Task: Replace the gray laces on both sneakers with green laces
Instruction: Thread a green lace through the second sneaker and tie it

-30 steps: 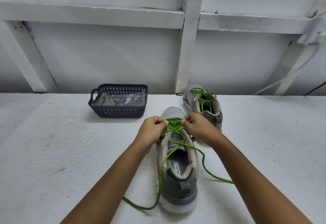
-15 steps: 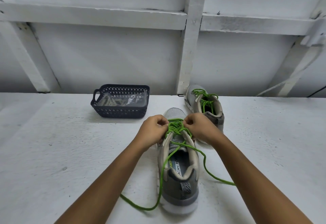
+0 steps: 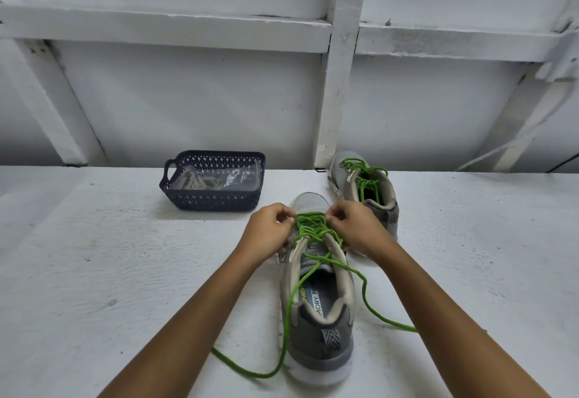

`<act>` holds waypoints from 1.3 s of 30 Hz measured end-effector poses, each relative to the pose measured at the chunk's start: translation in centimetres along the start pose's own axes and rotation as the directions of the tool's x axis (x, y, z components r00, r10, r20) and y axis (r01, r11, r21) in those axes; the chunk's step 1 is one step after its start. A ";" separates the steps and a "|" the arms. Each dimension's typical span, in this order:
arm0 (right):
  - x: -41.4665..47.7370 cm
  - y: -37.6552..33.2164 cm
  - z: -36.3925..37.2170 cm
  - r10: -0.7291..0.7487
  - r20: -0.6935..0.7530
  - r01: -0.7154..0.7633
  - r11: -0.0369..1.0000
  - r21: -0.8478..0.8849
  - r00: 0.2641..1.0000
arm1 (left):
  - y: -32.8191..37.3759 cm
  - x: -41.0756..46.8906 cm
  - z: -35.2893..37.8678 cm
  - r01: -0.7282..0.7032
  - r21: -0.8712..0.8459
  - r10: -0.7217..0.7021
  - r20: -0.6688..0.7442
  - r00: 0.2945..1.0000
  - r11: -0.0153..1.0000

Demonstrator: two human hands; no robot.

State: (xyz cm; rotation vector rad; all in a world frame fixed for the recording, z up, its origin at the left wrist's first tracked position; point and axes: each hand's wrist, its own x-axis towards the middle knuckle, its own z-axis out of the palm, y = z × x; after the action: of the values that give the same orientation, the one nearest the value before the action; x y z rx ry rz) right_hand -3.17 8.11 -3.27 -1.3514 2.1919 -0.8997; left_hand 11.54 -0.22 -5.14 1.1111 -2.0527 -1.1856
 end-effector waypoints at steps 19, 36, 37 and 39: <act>0.7 -0.2 0.8 -0.086 0.000 0.084 0.970 -0.227 0.996 | 0.2 0.4 0.7 -0.071 0.229 0.078 -0.023 0.997 0.971; 0.8 0.5 1.0 -0.072 -0.129 0.058 0.992 -0.111 0.989 | 0.0 0.6 0.5 -0.004 -0.014 0.003 -0.040 0.999 1.000; 0.9 0.5 1.0 -0.074 -0.124 0.057 0.989 -0.133 0.989 | -0.1 0.7 0.6 -0.001 0.000 0.001 -0.045 0.999 1.000; 1.1 0.5 1.1 -0.079 -0.108 0.058 0.981 -0.185 0.991 | -0.2 1.1 0.7 0.004 0.077 0.000 -0.048 0.999 0.997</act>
State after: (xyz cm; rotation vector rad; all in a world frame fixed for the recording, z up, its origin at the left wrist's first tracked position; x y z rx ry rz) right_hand -3.26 6.89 -4.44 -1.5020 2.3777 -0.8377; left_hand 10.52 -0.85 -5.58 1.1665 -2.0769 -1.0781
